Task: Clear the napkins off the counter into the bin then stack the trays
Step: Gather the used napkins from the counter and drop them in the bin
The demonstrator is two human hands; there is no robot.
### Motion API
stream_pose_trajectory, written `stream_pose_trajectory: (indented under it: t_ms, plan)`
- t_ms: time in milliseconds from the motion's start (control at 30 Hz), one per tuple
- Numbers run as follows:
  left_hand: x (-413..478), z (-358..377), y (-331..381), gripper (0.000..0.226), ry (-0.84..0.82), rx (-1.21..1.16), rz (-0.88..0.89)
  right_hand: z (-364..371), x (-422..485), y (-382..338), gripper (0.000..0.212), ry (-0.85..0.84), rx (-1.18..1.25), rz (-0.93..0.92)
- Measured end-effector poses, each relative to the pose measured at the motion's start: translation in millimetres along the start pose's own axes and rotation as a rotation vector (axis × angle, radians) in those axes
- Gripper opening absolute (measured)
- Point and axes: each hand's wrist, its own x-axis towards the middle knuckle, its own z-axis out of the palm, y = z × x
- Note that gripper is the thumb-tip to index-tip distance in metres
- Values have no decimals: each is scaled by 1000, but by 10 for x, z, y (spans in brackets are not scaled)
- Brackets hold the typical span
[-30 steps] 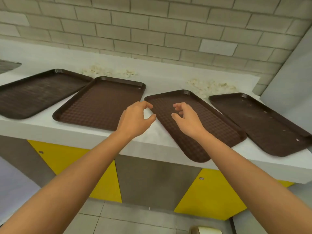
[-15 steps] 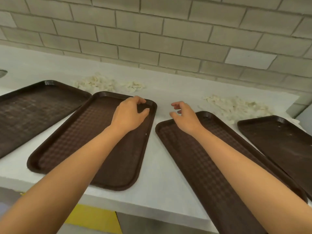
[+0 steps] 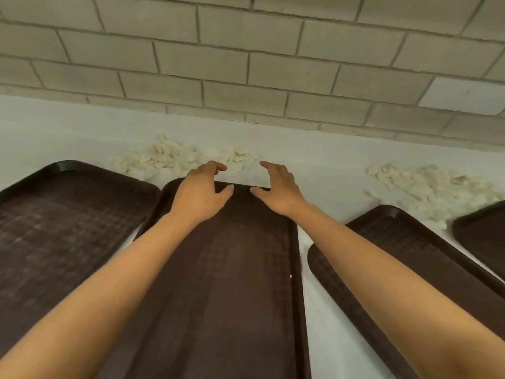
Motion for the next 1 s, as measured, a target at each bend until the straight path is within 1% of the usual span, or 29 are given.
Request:
stream_pose_trajectory:
  t_ms: [167,300,533,600,867,1000]
  plan:
    - [519,-47,-365,46,-58,21,10,219,605,-159,74,8,-143,49]
    - [778,-22,-563,45,-61,9,46,364,981,-181,78,-7,-211,86]
    - [1078,81,-793,45,-103,-16,56,581,1415,-174,82,-36,-275,58]
    - [1130,114,-829,45,-113,-16,58,640,1489,-167,79,-32,-275,41]
    - [1289,178,-956,44,-96,-27,75,846,1697,-212,53,-35,-317,-9]
    - [1342,192,-1006,43,-82,-44,72,943,1754,-190,39,63,-403,4]
